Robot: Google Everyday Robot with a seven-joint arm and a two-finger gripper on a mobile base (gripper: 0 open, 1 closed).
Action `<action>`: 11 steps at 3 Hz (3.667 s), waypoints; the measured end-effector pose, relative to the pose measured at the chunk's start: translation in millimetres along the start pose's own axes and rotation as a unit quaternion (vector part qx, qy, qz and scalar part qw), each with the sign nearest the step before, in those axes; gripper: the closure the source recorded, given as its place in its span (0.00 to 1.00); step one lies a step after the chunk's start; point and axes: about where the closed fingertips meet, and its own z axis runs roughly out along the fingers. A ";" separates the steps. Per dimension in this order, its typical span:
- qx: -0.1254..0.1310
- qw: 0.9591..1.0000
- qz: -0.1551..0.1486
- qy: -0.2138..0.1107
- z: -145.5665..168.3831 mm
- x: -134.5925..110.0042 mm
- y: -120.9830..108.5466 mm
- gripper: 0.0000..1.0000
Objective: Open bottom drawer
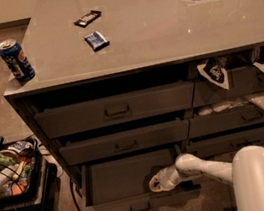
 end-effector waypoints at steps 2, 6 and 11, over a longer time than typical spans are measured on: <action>-0.092 0.993 0.044 -0.051 35.6 -4.5 44.1 1.00; -0.162 0.976 0.101 -0.106 56.0 -3.9 76.3 1.00; -0.033 0.997 0.054 -0.039 -11.2 2.6 7.3 1.00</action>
Offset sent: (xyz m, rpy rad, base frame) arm -0.0412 0.0254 -0.0780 0.0863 0.4043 0.1100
